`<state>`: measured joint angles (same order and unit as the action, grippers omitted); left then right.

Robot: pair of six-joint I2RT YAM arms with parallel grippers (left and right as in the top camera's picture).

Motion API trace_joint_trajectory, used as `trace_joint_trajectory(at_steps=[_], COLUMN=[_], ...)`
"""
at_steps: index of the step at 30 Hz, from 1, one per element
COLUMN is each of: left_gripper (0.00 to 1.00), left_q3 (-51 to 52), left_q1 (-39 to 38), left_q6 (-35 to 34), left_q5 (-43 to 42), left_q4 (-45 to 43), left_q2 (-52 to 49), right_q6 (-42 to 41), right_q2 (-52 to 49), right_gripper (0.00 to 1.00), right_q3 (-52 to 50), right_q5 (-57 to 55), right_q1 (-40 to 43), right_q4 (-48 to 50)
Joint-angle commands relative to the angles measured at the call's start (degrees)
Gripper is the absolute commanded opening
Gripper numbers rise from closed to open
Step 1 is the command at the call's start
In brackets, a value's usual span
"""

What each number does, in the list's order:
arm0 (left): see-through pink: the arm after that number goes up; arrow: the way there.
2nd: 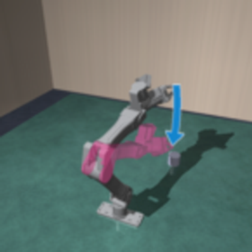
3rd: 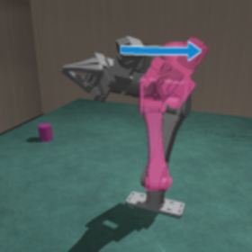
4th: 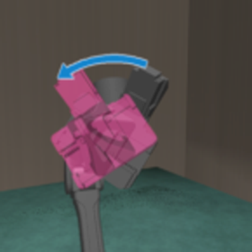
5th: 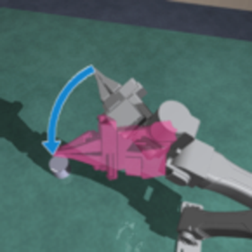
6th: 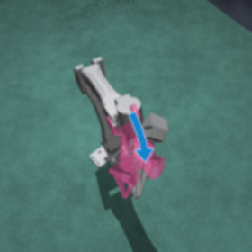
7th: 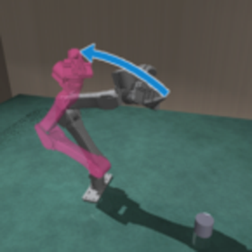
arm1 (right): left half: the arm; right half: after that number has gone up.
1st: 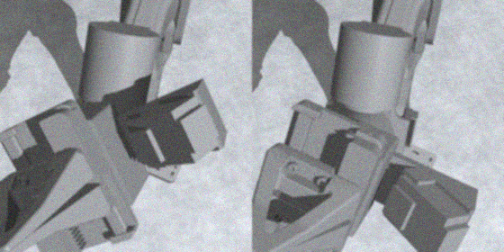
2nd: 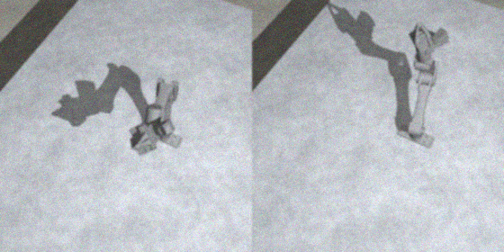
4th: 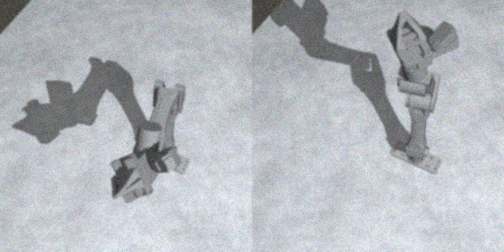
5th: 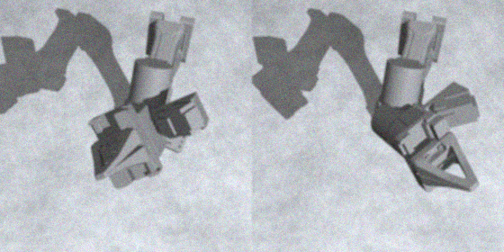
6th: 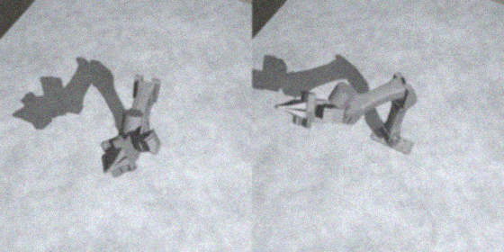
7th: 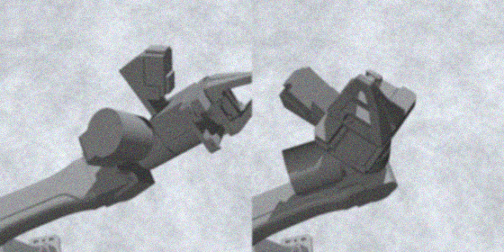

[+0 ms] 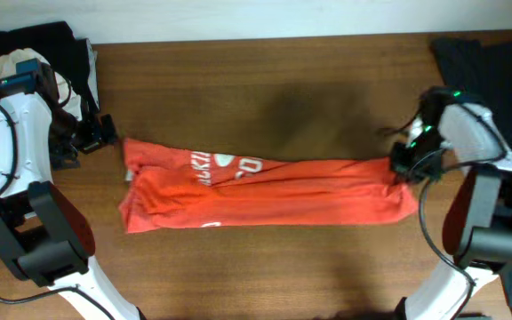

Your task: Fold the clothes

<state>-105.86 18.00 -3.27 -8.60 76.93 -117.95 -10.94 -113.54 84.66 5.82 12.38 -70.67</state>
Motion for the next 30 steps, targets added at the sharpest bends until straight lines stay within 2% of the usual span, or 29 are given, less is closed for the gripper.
trace_joint_trajectory(at_steps=[1, 5, 8, 12, 13, 14, 17, 19, 20, 21, 25, 27, 29, 30], left_gripper=[0.99, 0.99, 0.99, 0.99, 0.99, 0.99, 0.99, 0.99, 0.99, 0.99, 0.99, 0.99, 0.99, 0.99], left_q3=[1.29, 6.01, 7.43, 7.43, 7.43, 7.43, 7.43, 7.43, 7.43, 7.43, 7.43, 7.43, 7.43, 7.43], left_q1=[-0.11, -0.11, -0.11, -0.11, -0.11, -0.11, -0.11, -0.11, -0.11, -0.11, -0.11, -0.11, -0.11, -0.11], left_q6=[-0.15, -0.22, -0.20, -0.17, -0.17, -0.17, -0.17, -0.17, -0.17, -0.15, -0.15, -0.15, -0.15, -0.15], left_q5=[-0.44, -1.31, -1.29, -1.27, -1.25, -1.27, -1.27, -1.27, -1.25, -1.25, -1.25, -1.25, -1.25, -1.25], left_q4=[-0.44, -3.82, -4.09, -4.22, -4.22, -4.22, -4.26, -4.24, -4.22, -4.24, -4.24, -4.28, -4.46, -4.46], left_q2=[1.22, 1.20, 1.20, 1.20, 1.20, 1.20, 1.20, 1.20, 1.20, 1.20, 1.20, 1.20, 1.20, 1.18], right_q6=[-0.94, -0.11, -3.13, -5.95, -6.10, -6.10, -6.10, -5.81, -4.48, -2.91, 2.12, 2.14, 2.14, 2.12], right_q2=[3.06, 3.45, 3.17, -0.55, -1.73, -2.34, -2.36, -2.21, -2.16, -2.16, -2.25, -2.25, -2.25, -2.25], right_gripper=[0.04, 0.04, 0.04, 0.06, 0.15, 0.44, 0.45, 0.49, 0.64, 0.89, 0.96, 0.96, 0.52, 0.51], right_q3=[11.76, 12.24, 11.76, 11.65, 11.54, 11.43, 11.41, 12.37, 13.84, 14.99, 12.57, 10.97, 6.34, 3.63], right_q5=[-1.46, 4.22, 6.64, 6.64, 6.64, 6.64, 7.13, 6.99, 6.32, 5.68, 5.60, 6.12, 12.96, 14.05], right_q1=[-0.96, -12.50, -23.85, -31.23, -33.05, -34.38, -36.54, -35.21, -33.11, -29.24, -20.81, -20.28, -21.16, -22.03], right_q4=[-7.93, -6.34, -1.92, -0.37, 0.55, 1.09, 1.20, -0.13, -2.27, -4.72, -6.45, -5.11, 0.63, 3.61])
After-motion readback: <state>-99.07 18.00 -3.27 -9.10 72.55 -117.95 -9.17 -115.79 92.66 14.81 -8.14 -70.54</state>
